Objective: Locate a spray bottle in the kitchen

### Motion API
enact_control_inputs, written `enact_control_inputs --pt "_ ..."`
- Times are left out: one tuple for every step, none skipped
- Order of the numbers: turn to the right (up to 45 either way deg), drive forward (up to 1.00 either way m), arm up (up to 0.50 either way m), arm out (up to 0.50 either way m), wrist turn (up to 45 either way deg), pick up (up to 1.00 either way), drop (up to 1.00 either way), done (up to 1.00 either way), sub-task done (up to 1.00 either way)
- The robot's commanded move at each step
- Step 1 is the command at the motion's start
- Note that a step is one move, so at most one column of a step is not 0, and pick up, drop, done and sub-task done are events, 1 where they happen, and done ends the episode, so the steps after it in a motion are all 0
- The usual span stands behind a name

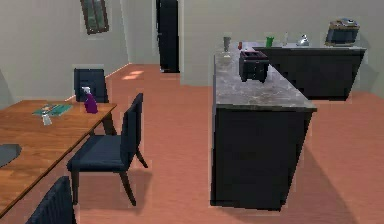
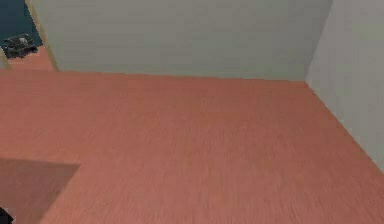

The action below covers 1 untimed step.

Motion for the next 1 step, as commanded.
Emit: enact_control_inputs --pt "-3.0 0.0 0.0 0.0 0.0 0.0 0.0 0.0 0.0"
